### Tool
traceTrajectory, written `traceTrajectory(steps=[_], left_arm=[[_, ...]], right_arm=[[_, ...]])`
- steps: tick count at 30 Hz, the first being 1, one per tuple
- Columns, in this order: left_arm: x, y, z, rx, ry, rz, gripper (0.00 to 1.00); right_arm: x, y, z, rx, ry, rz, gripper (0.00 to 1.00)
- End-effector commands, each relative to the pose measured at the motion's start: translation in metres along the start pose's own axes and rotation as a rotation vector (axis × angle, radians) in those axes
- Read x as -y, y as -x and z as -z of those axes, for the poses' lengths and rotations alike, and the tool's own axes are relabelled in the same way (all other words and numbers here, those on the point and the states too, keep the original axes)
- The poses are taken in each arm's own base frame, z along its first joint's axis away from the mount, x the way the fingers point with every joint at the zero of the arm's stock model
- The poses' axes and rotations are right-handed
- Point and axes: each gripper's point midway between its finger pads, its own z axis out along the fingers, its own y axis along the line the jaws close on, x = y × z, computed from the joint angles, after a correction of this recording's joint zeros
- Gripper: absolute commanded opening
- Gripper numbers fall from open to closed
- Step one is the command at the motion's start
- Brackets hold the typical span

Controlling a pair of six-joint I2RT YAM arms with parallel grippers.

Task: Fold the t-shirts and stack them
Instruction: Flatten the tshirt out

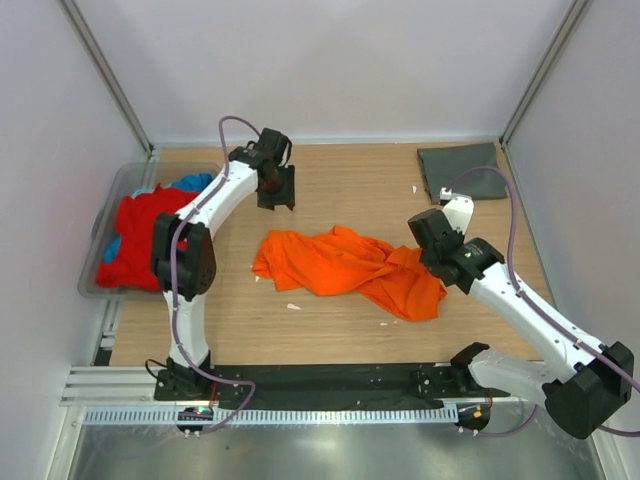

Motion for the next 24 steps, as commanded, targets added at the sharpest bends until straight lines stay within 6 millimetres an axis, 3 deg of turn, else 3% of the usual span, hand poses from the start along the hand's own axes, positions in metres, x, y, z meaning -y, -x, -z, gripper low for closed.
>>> traceTrajectory(steps=[1,3,5,6,7,11,12,13,15,19,23,24], left_arm=[[-0.011,0.016,0.036,0.087,0.066,-0.013,0.52],[-0.019,-0.009,0.048,0.086,0.094,0.012,0.51],[-0.013,-0.037,0.052,0.071,0.06,0.025,0.5],[-0.02,-0.07,0.04,0.023,0.069,0.032,0.49],[-0.013,-0.078,0.056,0.049,0.022,0.062,0.48],[-0.005,-0.132,0.055,0.001,-0.076,0.137,0.46],[-0.001,-0.132,0.054,0.021,-0.105,0.167,0.44],[-0.007,-0.146,0.049,0.003,-0.09,0.197,0.43],[-0.006,-0.144,0.048,0.033,-0.096,0.252,0.42],[-0.008,-0.163,0.029,-0.032,-0.068,0.299,0.48],[-0.001,-0.18,0.015,-0.049,-0.091,0.517,0.5],[0.002,-0.172,0.02,-0.005,-0.105,0.617,0.5]], right_arm=[[-0.009,0.015,-0.004,0.039,0.045,-0.035,0.01],[-0.014,0.012,-0.005,0.03,0.073,-0.045,0.01],[-0.017,0.009,-0.007,0.025,0.091,-0.051,0.01],[-0.019,0.007,-0.007,0.017,0.097,-0.053,0.01],[-0.022,0.006,-0.007,0.008,0.113,-0.053,0.01],[-0.026,0.005,-0.004,0.004,0.144,-0.052,0.01],[-0.026,0.005,-0.003,0.004,0.15,-0.052,0.01],[-0.026,0.005,-0.003,0.006,0.154,-0.051,0.01],[-0.027,0.004,-0.001,0.007,0.17,-0.05,0.01],[-0.03,0.003,0.0,0.003,0.194,-0.057,0.01],[-0.032,0.002,0.002,-0.002,0.21,-0.069,0.01],[-0.032,0.0,0.002,-0.004,0.214,-0.073,0.01]])
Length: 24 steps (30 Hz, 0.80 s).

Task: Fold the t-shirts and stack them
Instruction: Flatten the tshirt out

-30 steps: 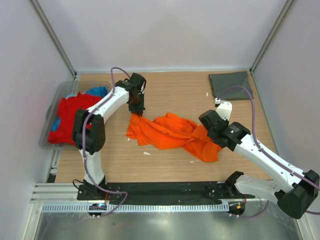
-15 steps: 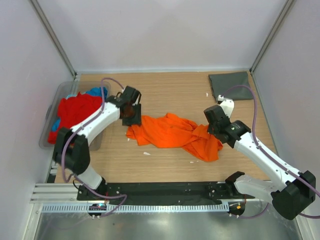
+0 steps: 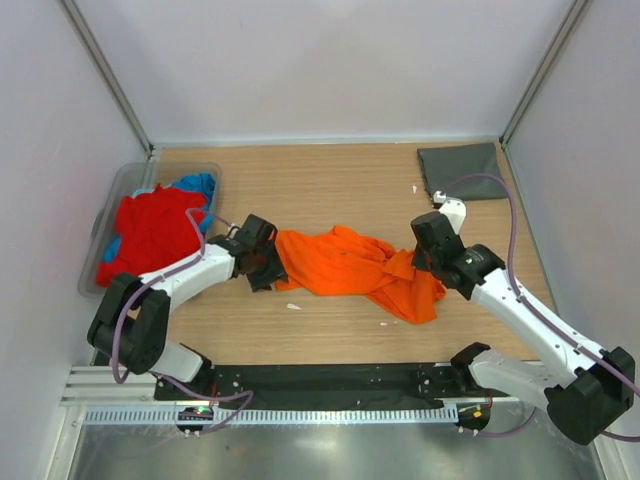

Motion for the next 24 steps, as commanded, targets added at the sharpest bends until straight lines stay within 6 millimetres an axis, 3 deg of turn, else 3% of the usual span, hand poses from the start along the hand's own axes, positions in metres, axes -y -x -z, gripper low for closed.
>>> traceTrajectory(steps=[1,4,5,7,13,24], left_arm=[[0.024,0.004,0.002,0.072,-0.099,0.257,0.5],[0.022,0.013,0.006,0.119,-0.047,0.409,0.51],[0.011,0.006,0.005,0.096,0.02,0.448,0.5],[0.016,0.009,0.005,0.076,0.056,0.513,0.49],[0.0,0.004,0.003,0.13,0.146,0.696,0.48],[-0.006,0.006,-0.012,0.193,0.175,0.748,0.47]], right_arm=[[-0.007,0.011,0.004,0.048,0.051,-0.04,0.01],[-0.006,0.01,0.005,0.056,0.056,-0.047,0.01],[-0.006,0.011,0.006,0.061,0.056,-0.049,0.01],[-0.005,0.011,0.006,0.063,0.056,-0.049,0.01],[-0.006,0.011,0.007,0.065,0.067,-0.051,0.01],[-0.007,0.01,0.009,0.065,0.078,-0.055,0.01]])
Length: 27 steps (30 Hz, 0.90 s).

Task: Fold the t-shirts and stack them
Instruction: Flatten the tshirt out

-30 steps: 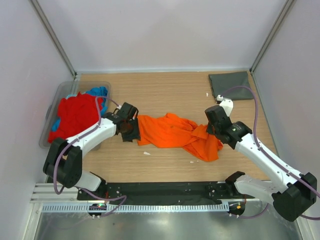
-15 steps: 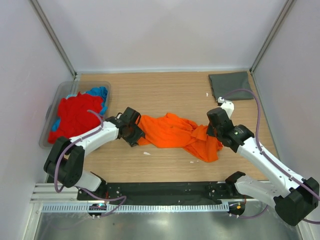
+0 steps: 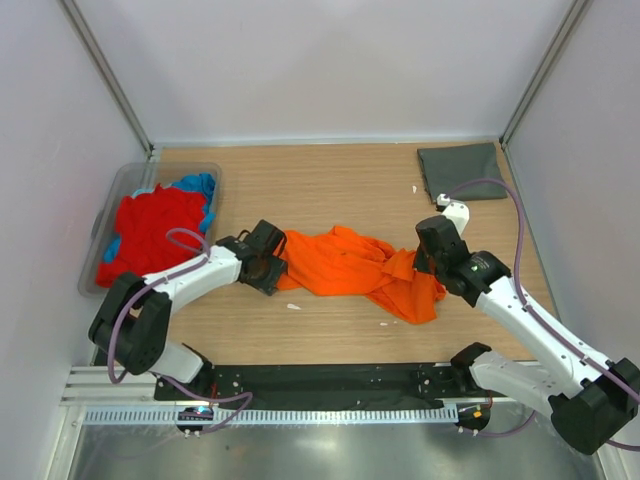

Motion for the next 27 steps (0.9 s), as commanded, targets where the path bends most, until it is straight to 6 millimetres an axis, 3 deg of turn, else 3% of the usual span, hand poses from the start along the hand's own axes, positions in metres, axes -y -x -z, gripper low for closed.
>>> traceTrajectory(steps=[1,7,10,11,12,13,16,17,19,21,24,27], left_arm=[[-0.005,0.007,-0.012,0.067,0.026,0.043,0.47],[0.0,-0.004,-0.032,0.038,0.015,0.045,0.44],[0.001,-0.006,-0.034,0.032,0.018,0.019,0.27],[-0.002,-0.004,-0.033,0.044,0.03,0.004,0.1],[-0.002,-0.001,-0.03,0.058,0.032,-0.011,0.02],[0.008,0.005,-0.018,0.081,0.001,-0.049,0.0],[0.006,0.041,0.009,0.252,0.037,-0.135,0.0],[0.009,0.065,0.032,0.363,0.041,-0.173,0.0],[-0.001,0.087,0.056,0.461,0.084,-0.208,0.0],[0.002,0.109,0.083,0.564,0.048,-0.215,0.0],[-0.005,0.117,0.099,0.589,0.018,-0.225,0.0],[-0.015,0.117,0.1,0.58,0.007,-0.225,0.0]], right_arm=[[-0.005,0.011,0.003,0.042,0.03,-0.033,0.01],[-0.003,0.009,0.003,0.04,0.026,-0.029,0.01],[-0.001,0.008,0.002,0.042,0.011,-0.031,0.01],[0.001,0.007,0.001,0.042,0.002,-0.03,0.01],[0.004,0.005,0.0,0.039,-0.013,-0.028,0.01],[0.008,0.002,-0.002,0.029,-0.034,-0.027,0.01],[0.019,-0.001,-0.003,0.022,-0.098,-0.02,0.01],[0.024,0.0,-0.004,0.027,-0.123,-0.025,0.01],[0.031,0.001,-0.005,0.019,-0.159,-0.031,0.01],[0.037,0.002,-0.007,0.018,-0.183,-0.036,0.01],[0.042,0.0,-0.012,-0.002,-0.204,-0.055,0.01],[0.041,-0.005,-0.017,-0.023,-0.2,-0.081,0.01]])
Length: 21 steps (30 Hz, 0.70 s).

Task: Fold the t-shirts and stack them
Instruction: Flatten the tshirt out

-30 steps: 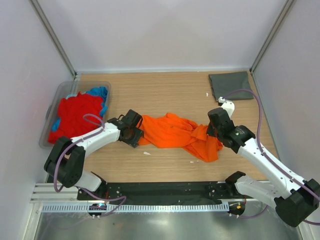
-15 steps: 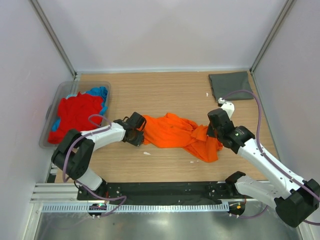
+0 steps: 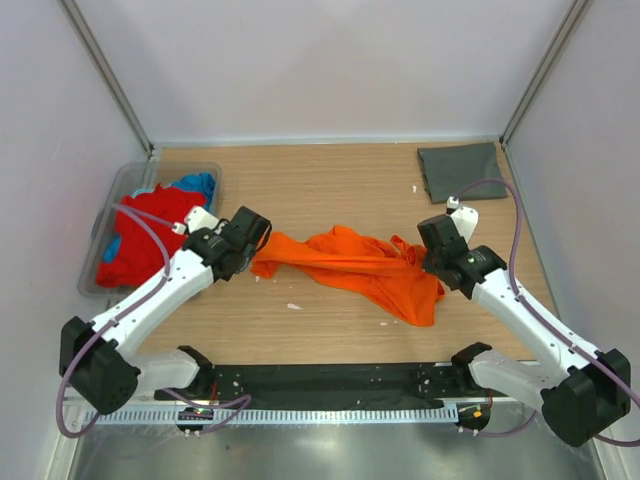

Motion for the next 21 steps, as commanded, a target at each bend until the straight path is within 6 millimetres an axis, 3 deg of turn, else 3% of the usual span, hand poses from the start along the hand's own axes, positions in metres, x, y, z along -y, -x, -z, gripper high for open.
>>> traceTrajectory(steps=[1,4,6,8,10,13,15,17,21], left_arm=[[-0.04,0.021,-0.004,0.123,0.099,-0.107,0.0],[-0.052,0.025,-0.004,0.152,0.117,-0.137,0.0],[-0.057,0.024,-0.006,0.149,0.126,-0.153,0.0],[-0.065,0.014,-0.009,0.114,0.129,-0.165,0.0],[-0.074,0.003,-0.015,0.085,0.133,-0.175,0.0],[-0.081,-0.009,-0.021,0.048,0.132,-0.178,0.0],[-0.088,-0.014,-0.025,0.038,0.142,-0.191,0.0],[-0.091,-0.015,-0.026,0.038,0.151,-0.204,0.0],[-0.099,-0.011,-0.025,0.058,0.159,-0.212,0.0]], right_arm=[[-0.002,0.004,-0.002,0.005,-0.005,-0.051,0.01],[-0.003,-0.002,-0.005,-0.02,-0.012,-0.065,0.09],[-0.002,-0.005,-0.005,-0.03,-0.021,-0.071,0.22],[0.001,-0.003,-0.002,-0.033,-0.04,-0.091,0.33],[0.003,-0.001,0.003,-0.034,-0.049,-0.106,0.37],[-0.014,0.01,0.011,-0.018,0.044,-0.125,0.42],[-0.034,0.003,0.011,-0.062,0.16,-0.069,0.47],[-0.052,-0.001,0.004,-0.09,0.222,-0.031,0.49],[-0.058,-0.003,-0.016,-0.13,0.17,-0.012,0.49]])
